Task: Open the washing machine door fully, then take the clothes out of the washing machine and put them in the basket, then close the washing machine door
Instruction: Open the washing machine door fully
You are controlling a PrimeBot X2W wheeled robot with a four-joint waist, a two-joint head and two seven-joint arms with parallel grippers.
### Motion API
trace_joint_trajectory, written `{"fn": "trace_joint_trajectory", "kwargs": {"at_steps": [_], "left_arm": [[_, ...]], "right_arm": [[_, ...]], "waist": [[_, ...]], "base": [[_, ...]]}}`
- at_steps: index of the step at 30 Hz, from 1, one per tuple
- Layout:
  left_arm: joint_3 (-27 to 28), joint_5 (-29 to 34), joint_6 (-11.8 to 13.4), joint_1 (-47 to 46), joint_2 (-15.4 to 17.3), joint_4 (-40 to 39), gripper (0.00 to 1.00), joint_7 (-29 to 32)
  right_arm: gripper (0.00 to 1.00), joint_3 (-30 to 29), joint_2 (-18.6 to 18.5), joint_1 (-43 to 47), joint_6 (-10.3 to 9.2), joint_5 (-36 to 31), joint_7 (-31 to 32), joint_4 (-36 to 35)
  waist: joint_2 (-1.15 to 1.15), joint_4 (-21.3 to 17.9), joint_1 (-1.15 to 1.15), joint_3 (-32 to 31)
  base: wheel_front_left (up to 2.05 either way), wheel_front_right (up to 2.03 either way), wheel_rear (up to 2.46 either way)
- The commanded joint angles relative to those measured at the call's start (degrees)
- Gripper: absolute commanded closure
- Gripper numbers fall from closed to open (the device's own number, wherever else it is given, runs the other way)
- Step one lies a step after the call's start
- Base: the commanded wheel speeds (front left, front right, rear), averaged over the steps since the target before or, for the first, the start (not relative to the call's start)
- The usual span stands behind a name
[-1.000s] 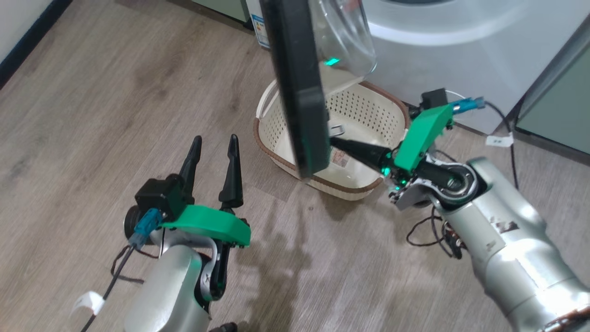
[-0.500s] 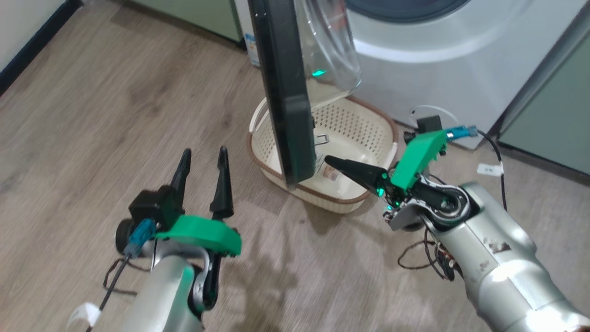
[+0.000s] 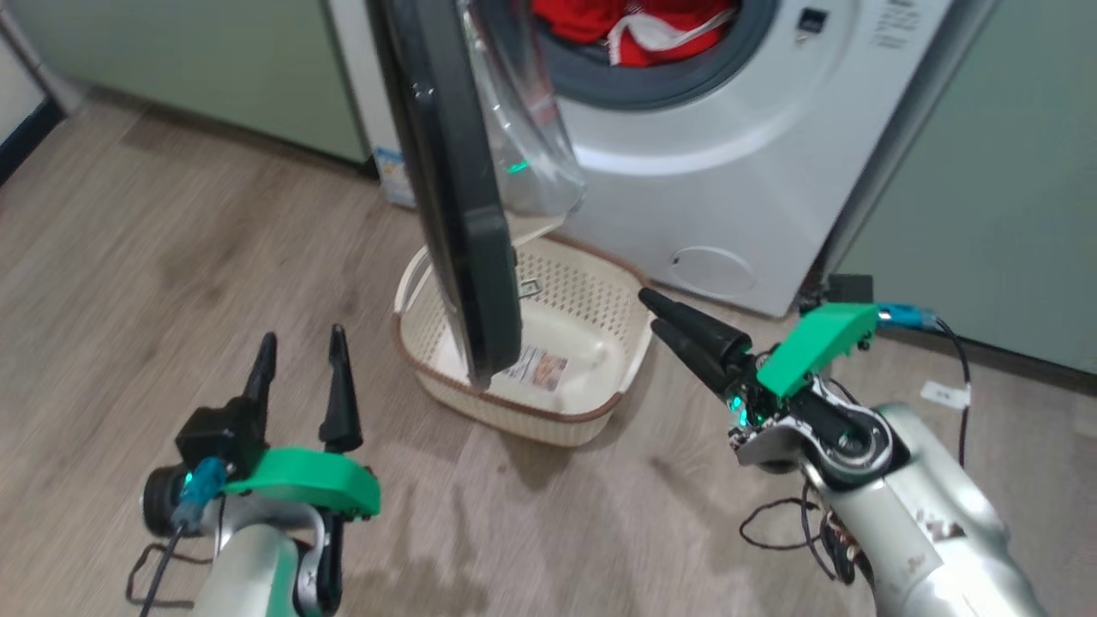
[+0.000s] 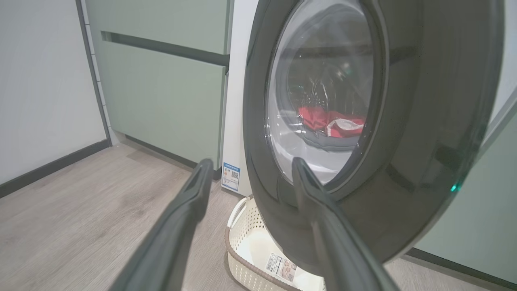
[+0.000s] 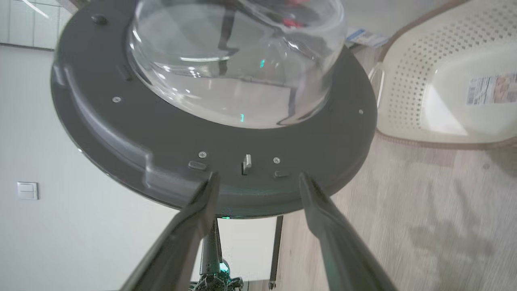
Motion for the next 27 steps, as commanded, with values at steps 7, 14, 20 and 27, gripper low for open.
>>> {"fn": "trace_joint_trajectory", "kwargs": {"at_steps": [7,14,20,27], "left_arm": [[5.40,2.52,-1.46,0.18,0.82,-1.83,0.00,-0.37],[7.24,3.52,-2.26,1.49,0.82,-2.37,0.00,-0.37],[8.47,4.26,-2.93,2.57,0.82,-2.85,0.00,-0.37],[9.27,4.70,-3.35,2.73,0.82,-2.84,0.00,-0.37]], "right_arm": [[0.00,0.83,-1.95,4.39,0.44,-6.83,-11.73,-9.34],[0.00,4.44,-7.17,6.88,0.44,-14.82,-29.01,-12.79],[0.00,7.95,-10.82,7.95,0.44,-20.12,-40.77,-11.25],[0.00,0.52,-9.97,9.47,0.44,-34.16,-42.22,-10.13]], "waist": [[0.00,-3.78,0.00,-3.59],[0.00,-5.32,0.00,-4.93],[0.00,-7.09,0.00,-5.46],[0.00,-8.65,0.00,-5.33]], "base": [[0.00,0.00,0.00],[0.00,0.00,0.00],[0.00,0.00,0.00],[0.00,0.00,0.00]]}}
